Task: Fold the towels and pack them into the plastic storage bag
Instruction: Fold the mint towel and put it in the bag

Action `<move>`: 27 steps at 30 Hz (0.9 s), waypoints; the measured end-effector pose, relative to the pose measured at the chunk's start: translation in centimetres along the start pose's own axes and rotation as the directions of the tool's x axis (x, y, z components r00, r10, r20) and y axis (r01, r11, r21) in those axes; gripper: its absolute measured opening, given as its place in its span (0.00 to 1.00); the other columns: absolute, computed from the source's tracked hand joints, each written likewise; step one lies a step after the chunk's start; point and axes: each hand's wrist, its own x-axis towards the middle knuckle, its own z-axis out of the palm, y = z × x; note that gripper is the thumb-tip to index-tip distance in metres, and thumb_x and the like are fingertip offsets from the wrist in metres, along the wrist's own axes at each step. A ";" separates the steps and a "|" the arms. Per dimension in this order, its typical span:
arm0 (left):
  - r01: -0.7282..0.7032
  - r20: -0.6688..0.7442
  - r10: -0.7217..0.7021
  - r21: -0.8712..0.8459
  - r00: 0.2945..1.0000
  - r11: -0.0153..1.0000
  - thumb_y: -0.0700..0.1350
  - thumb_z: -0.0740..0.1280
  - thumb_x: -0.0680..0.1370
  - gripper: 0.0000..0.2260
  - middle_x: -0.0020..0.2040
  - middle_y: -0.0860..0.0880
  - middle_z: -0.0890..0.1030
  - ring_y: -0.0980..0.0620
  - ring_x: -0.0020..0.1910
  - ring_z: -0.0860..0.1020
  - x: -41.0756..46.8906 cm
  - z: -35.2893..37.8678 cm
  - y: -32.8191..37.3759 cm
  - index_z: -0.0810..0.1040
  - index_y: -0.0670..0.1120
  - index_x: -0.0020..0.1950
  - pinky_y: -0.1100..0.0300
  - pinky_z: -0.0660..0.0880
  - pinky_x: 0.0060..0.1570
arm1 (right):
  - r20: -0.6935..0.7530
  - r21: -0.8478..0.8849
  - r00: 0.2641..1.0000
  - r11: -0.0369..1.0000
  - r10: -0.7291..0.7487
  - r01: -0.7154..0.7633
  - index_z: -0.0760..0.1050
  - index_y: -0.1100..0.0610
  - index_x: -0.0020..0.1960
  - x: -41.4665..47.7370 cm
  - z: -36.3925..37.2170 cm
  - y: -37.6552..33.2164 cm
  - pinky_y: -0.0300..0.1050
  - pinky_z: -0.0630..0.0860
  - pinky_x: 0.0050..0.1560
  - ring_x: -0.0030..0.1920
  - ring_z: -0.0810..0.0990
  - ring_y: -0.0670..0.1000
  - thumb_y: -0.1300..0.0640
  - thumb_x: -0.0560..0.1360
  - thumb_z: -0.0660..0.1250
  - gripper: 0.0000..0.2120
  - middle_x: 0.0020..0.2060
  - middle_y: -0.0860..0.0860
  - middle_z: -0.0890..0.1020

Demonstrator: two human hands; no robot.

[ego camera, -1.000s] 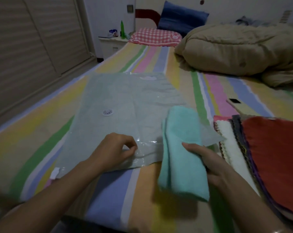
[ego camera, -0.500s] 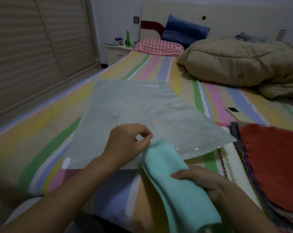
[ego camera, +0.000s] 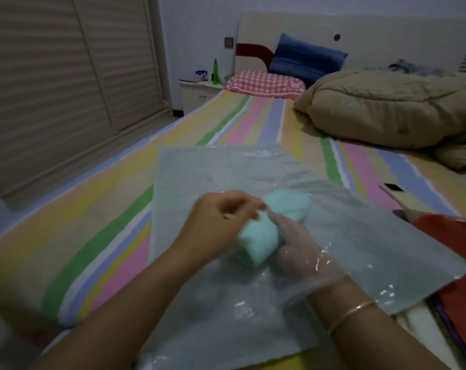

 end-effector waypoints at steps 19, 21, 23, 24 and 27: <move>0.539 -0.464 -0.573 -0.219 0.676 0.814 0.45 0.69 0.77 0.04 0.33 0.54 0.84 0.52 0.36 0.83 4.1 -10.2 -18.6 0.78 0.48 0.42 0.57 0.77 0.38 | -0.039 0.276 0.994 0.957 0.103 -0.089 0.77 0.61 0.57 17.4 17.2 1.4 0.58 0.78 0.51 0.46 0.82 0.59 0.60 0.74 0.69 0.12 0.50 0.59 0.83; 0.511 -0.457 -0.566 -0.250 0.686 0.822 0.44 0.68 0.77 0.04 0.36 0.46 0.85 0.47 0.37 0.84 4.2 -10.2 -19.0 0.78 0.44 0.46 0.52 0.80 0.40 | 0.023 0.287 0.996 0.954 0.088 -0.091 0.75 0.63 0.62 19.4 19.0 1.9 0.57 0.77 0.56 0.54 0.81 0.59 0.59 0.75 0.68 0.16 0.56 0.57 0.81; 0.512 -0.453 -0.576 -0.269 0.680 0.816 0.43 0.68 0.77 0.05 0.35 0.42 0.84 0.46 0.32 0.82 4.4 -10.5 -19.3 0.78 0.42 0.47 0.53 0.79 0.34 | 0.112 0.273 0.991 0.957 0.074 -0.102 0.73 0.65 0.64 21.0 19.9 2.6 0.56 0.77 0.57 0.57 0.80 0.59 0.60 0.75 0.68 0.19 0.58 0.58 0.80; 0.517 -0.442 -0.590 -0.287 0.675 0.806 0.43 0.67 0.78 0.04 0.34 0.43 0.84 0.47 0.28 0.81 4.5 -10.7 -19.3 0.78 0.42 0.47 0.57 0.76 0.29 | 0.154 0.274 0.986 0.957 0.057 -0.098 0.72 0.65 0.65 21.2 20.0 2.7 0.58 0.76 0.58 0.58 0.79 0.61 0.62 0.75 0.69 0.20 0.59 0.60 0.79; 0.531 -0.431 -0.620 -0.321 0.656 0.784 0.42 0.68 0.77 0.04 0.37 0.47 0.85 0.48 0.33 0.83 5.0 -11.3 -19.5 0.80 0.43 0.47 0.55 0.78 0.37 | 0.221 0.220 0.975 0.974 0.003 -0.053 0.71 0.65 0.65 21.5 18.6 2.4 0.57 0.77 0.57 0.58 0.79 0.62 0.65 0.76 0.66 0.18 0.59 0.63 0.79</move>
